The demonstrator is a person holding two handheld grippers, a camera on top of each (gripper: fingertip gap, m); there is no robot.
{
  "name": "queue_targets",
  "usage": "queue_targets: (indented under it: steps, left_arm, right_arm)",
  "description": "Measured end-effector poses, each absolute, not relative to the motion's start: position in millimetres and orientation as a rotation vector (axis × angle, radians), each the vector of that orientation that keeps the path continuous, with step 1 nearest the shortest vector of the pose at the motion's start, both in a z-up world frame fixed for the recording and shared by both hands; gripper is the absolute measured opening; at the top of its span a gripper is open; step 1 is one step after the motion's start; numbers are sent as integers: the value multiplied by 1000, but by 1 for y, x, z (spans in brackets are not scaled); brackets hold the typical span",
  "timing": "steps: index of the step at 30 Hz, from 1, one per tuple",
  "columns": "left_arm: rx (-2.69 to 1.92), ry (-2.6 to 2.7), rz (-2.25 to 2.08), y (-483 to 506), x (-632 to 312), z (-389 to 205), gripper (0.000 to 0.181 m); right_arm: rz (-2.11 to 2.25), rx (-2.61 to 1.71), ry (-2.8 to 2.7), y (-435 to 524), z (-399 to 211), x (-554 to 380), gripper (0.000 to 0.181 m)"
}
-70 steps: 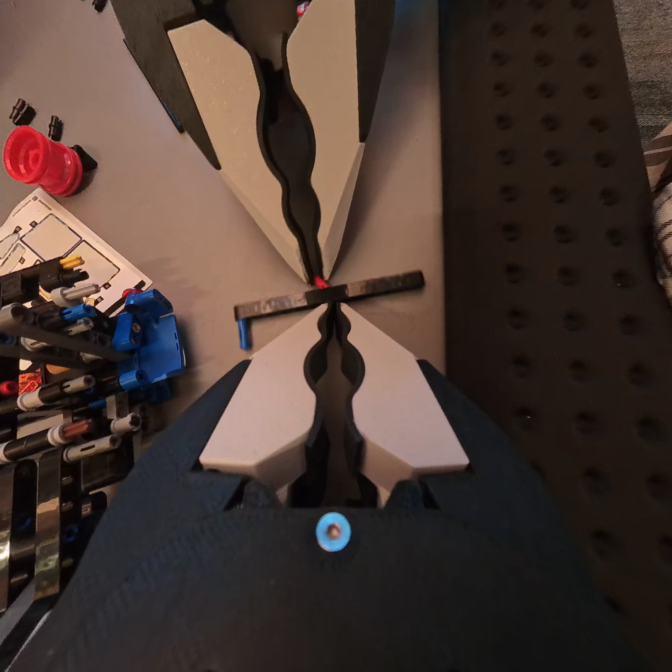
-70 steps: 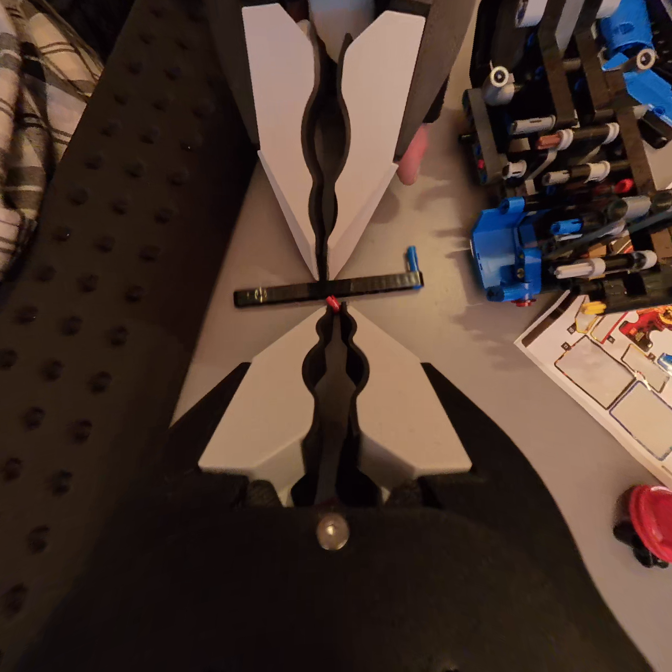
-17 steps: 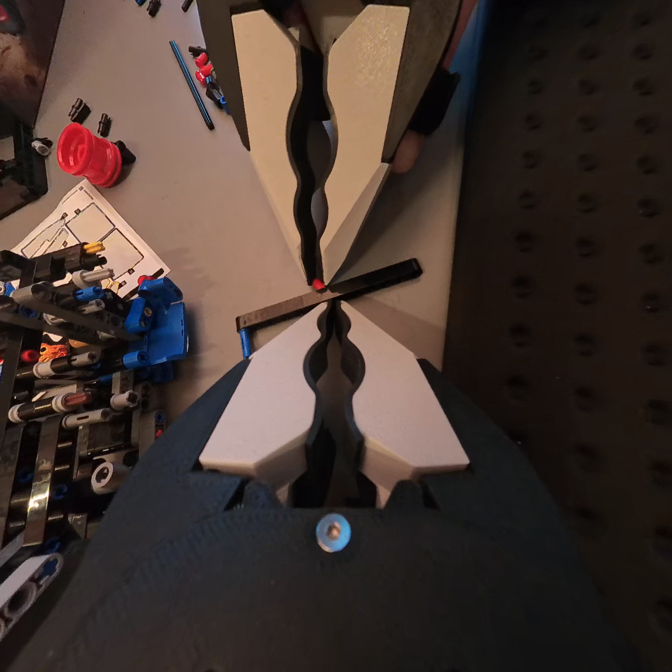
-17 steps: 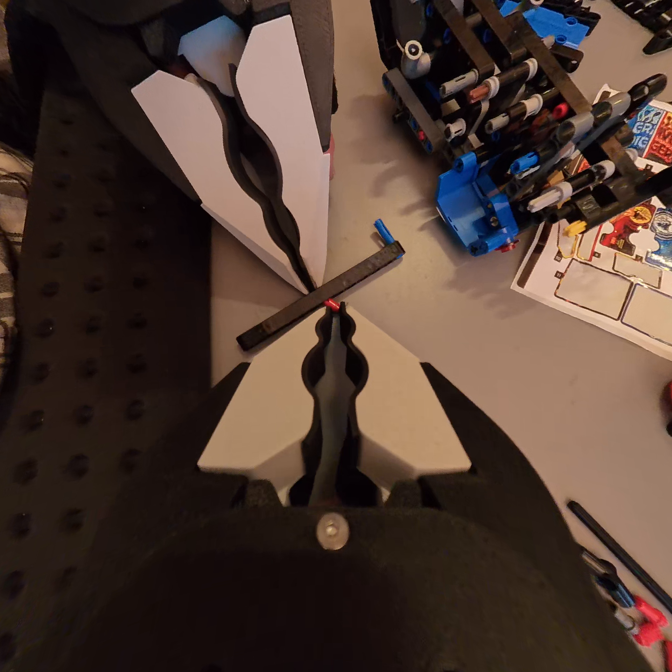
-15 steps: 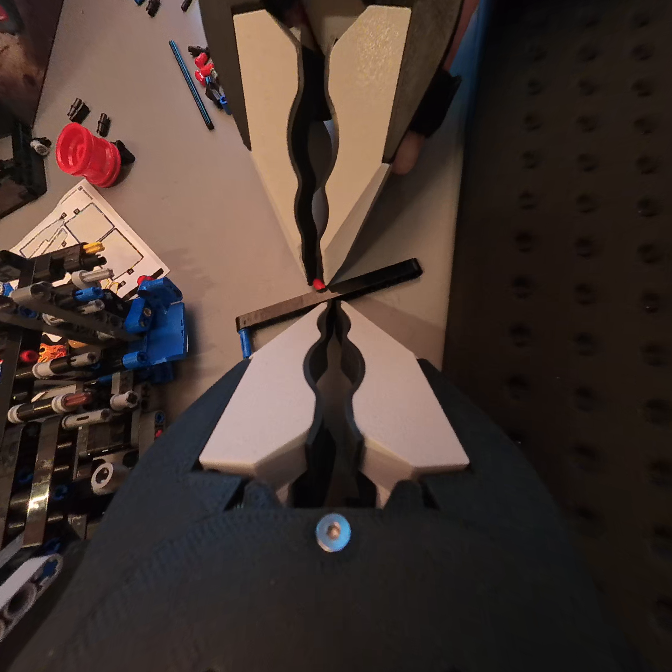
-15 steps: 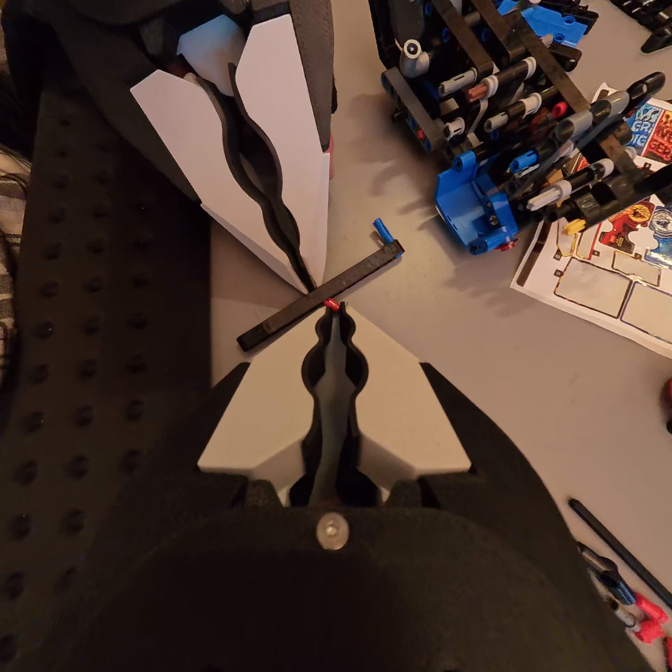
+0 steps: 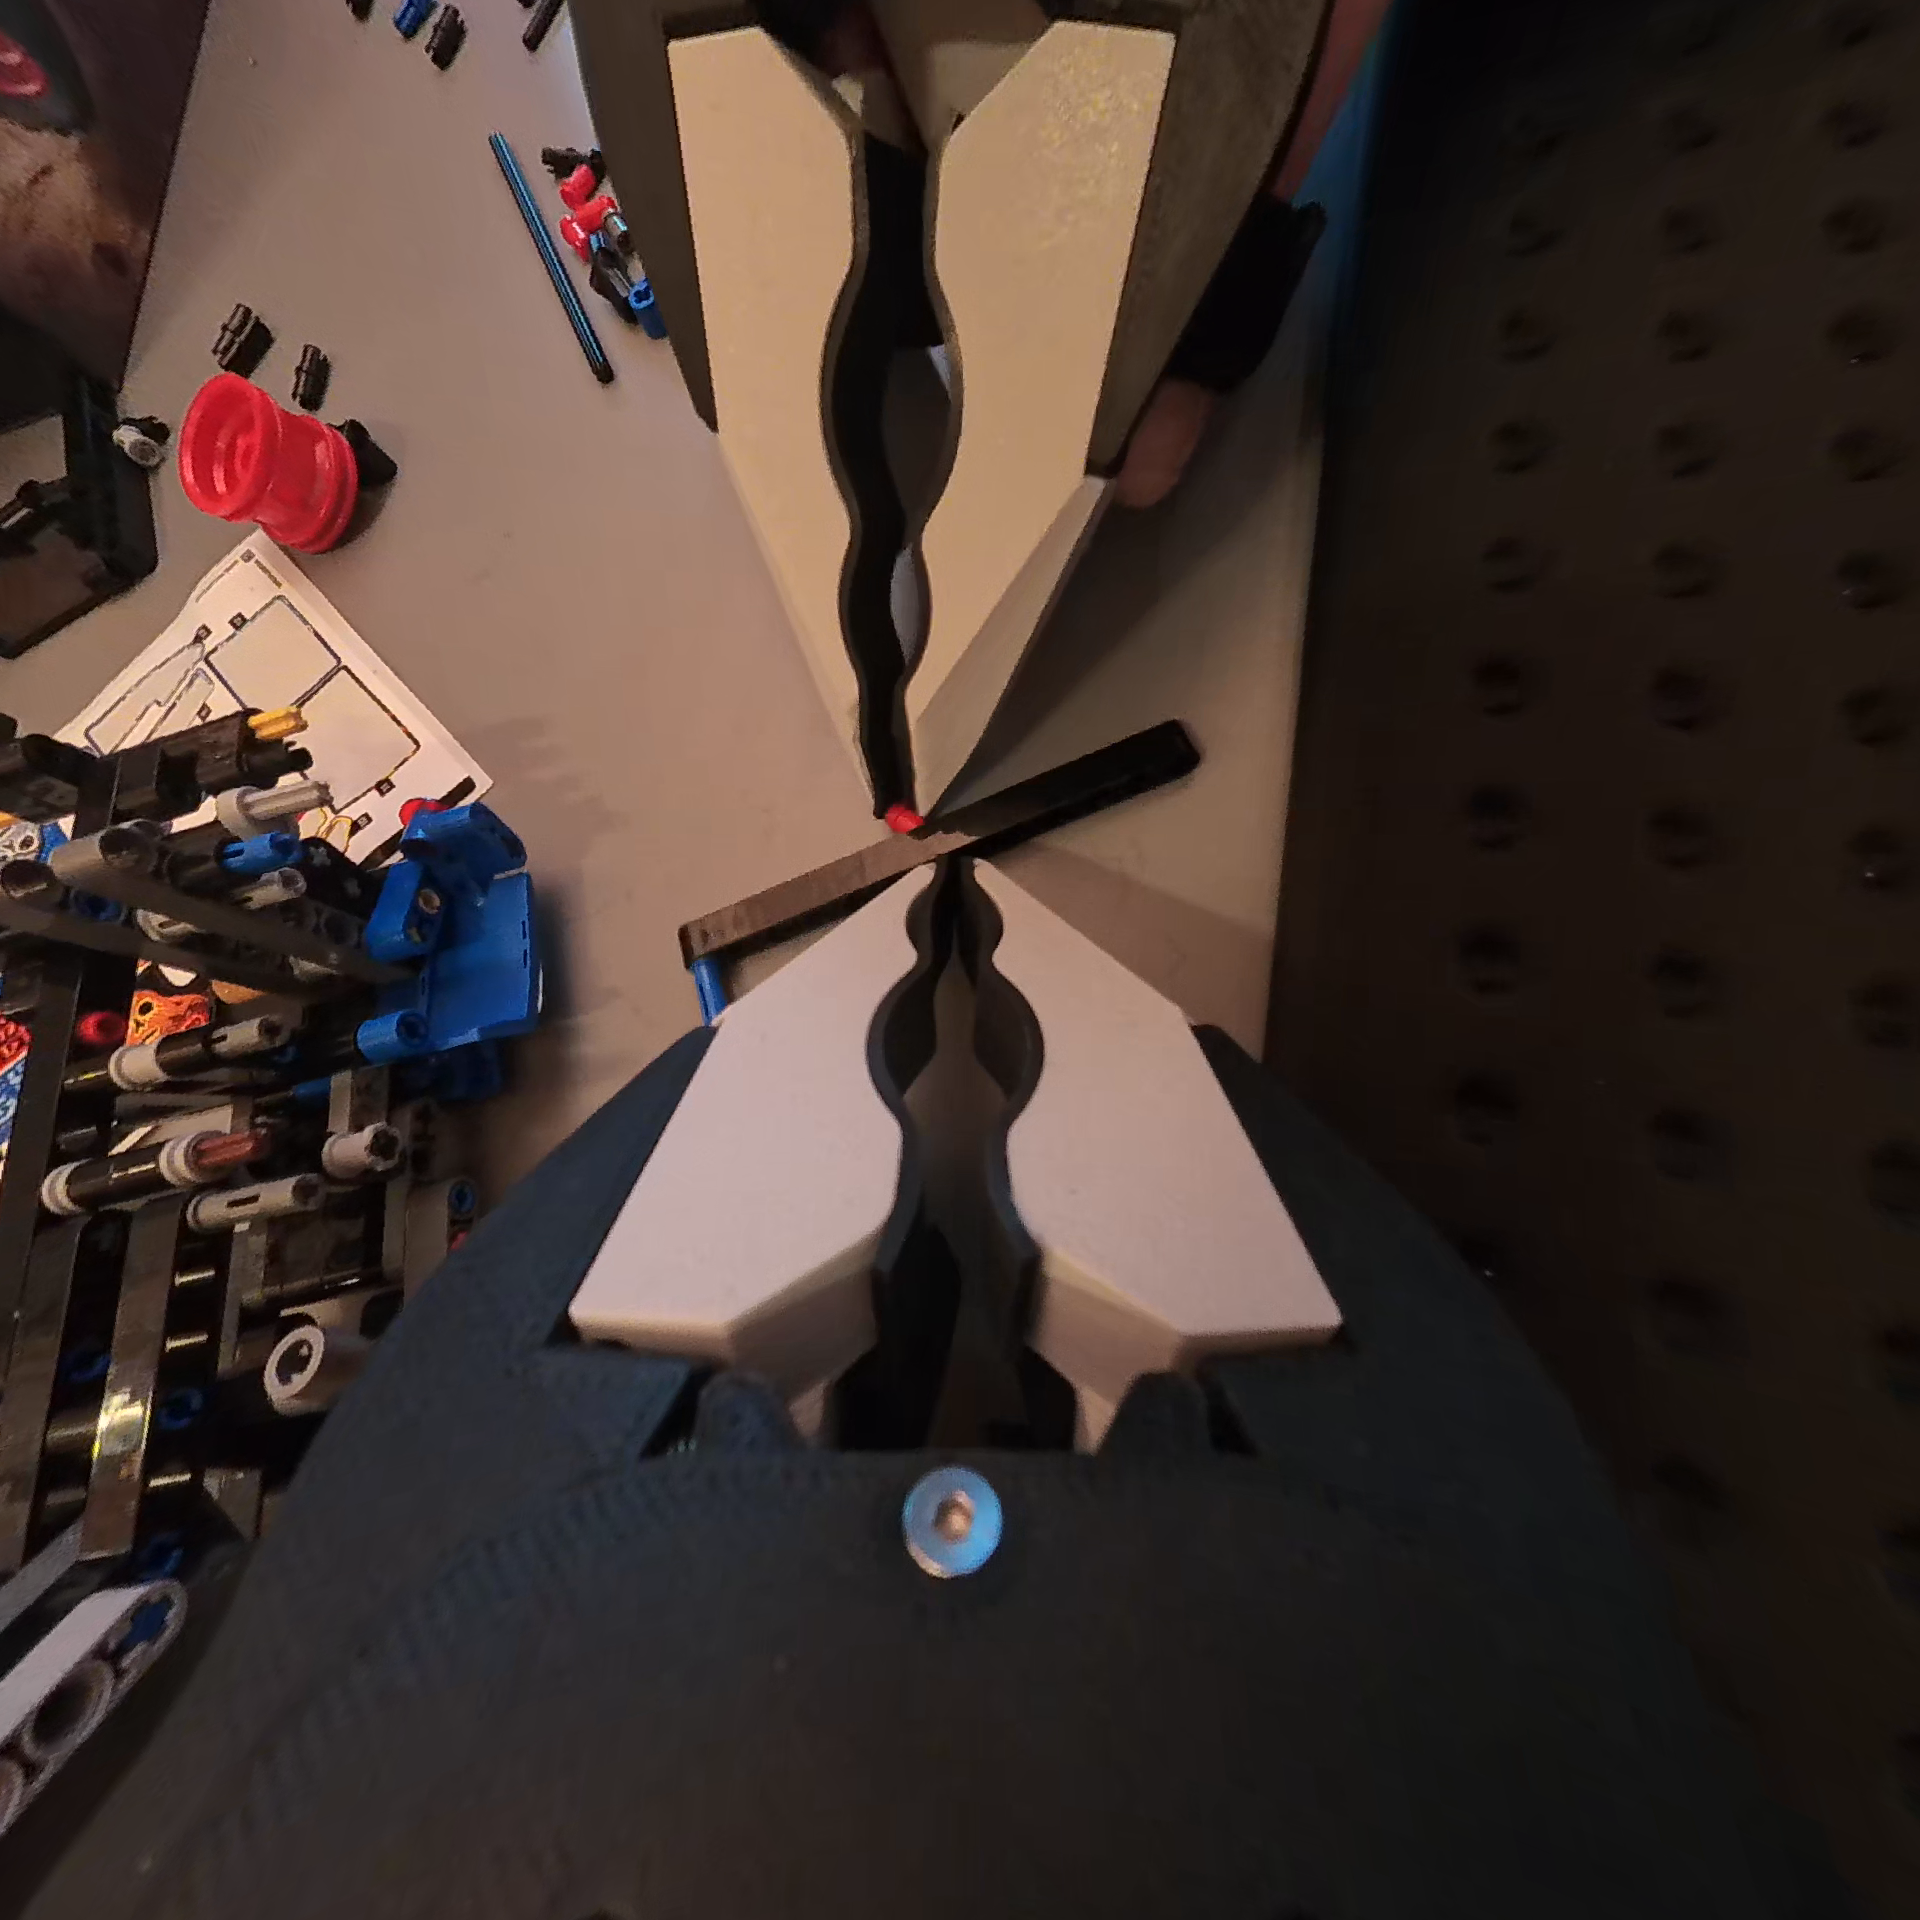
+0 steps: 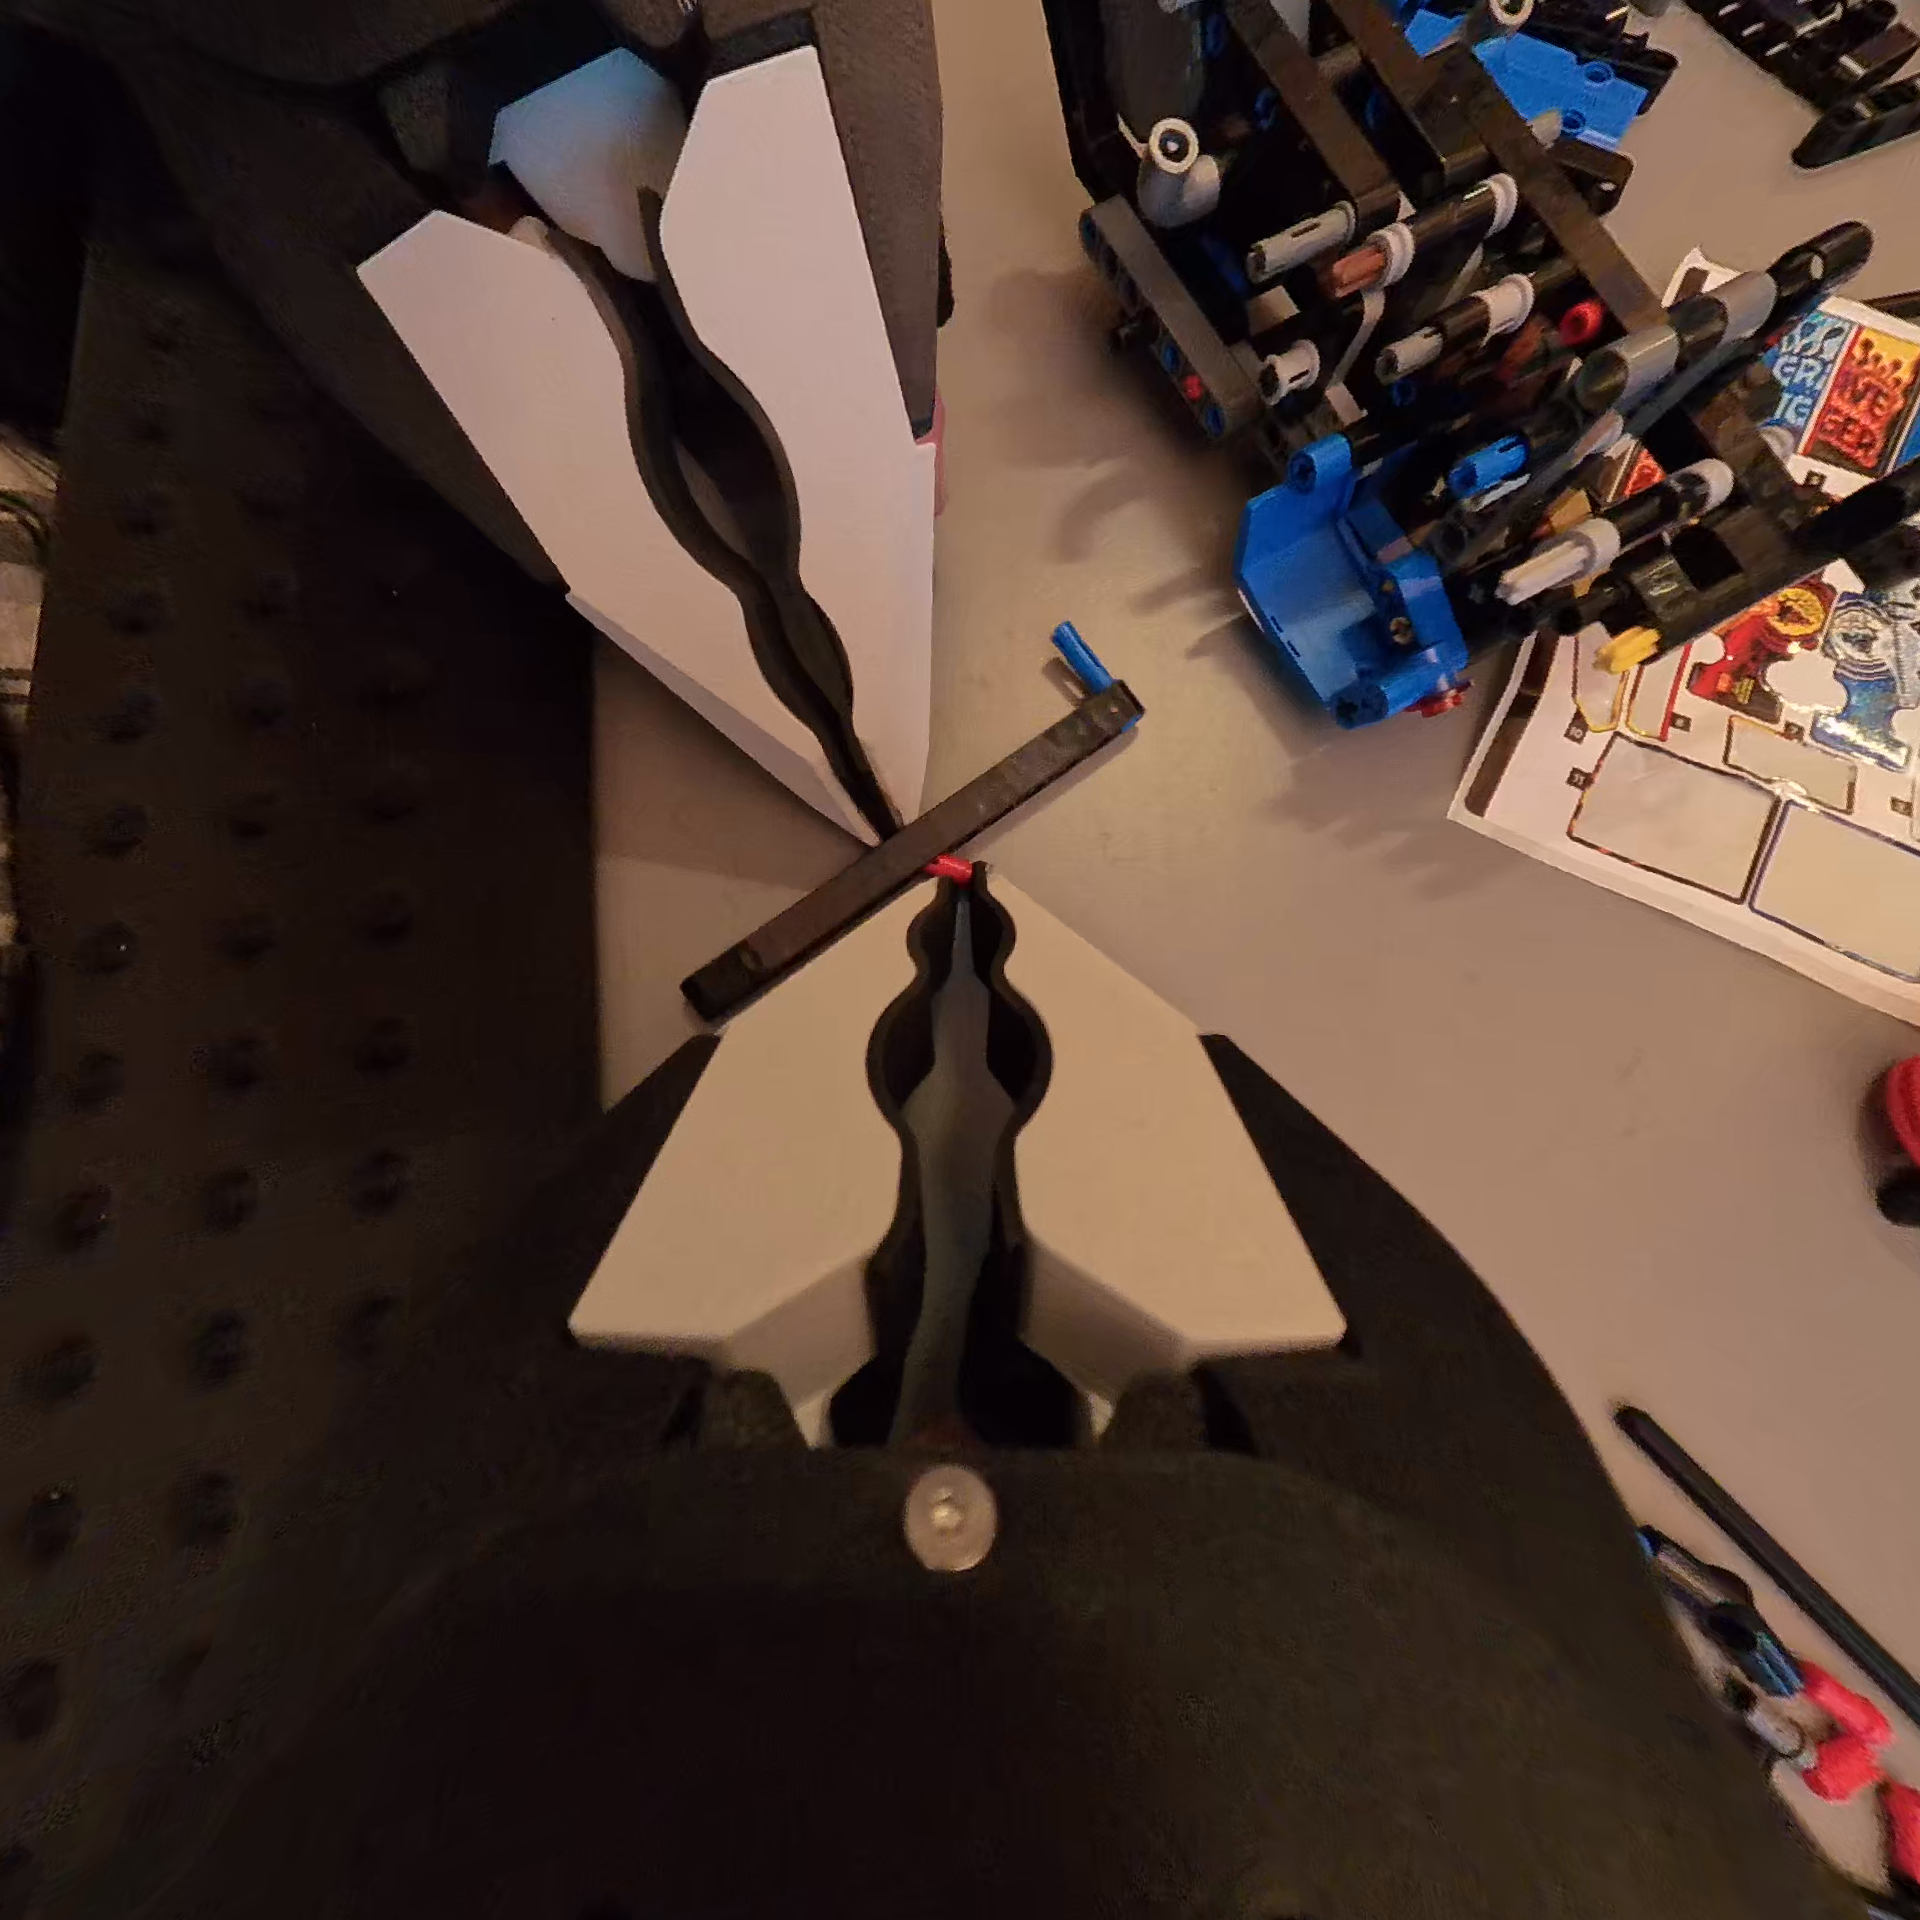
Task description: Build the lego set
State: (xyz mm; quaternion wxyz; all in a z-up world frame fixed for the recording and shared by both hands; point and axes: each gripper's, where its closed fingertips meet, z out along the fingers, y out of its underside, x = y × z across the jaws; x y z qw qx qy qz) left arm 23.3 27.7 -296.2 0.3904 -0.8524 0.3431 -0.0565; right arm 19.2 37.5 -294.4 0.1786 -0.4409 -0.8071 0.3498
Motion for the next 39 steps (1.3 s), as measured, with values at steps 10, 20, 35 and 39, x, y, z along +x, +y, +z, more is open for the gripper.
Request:
queue_targets:
  steps: [10, 20, 35, 39]
  left_arm:
    - [-2167, 872, -157, 27, 24, -296, 0]
    - [-2166, 872, -166, 27, 24, -296, 0]
    - [-2170, 869, -177, 28, 24, -296, 0]
    - [-2171, 868, -179, 28, 24, -296, 0]
  right_arm:
    - [995, -1157, -2344, 37, -294, 24, 8]
    - [999, -1126, -2372, 36, -294, 23, 4]
    - [1019, -1165, -2347, 33, -294, 22, 2]
    - [1017, -1161, -2346, 33, -294, 22, 3]
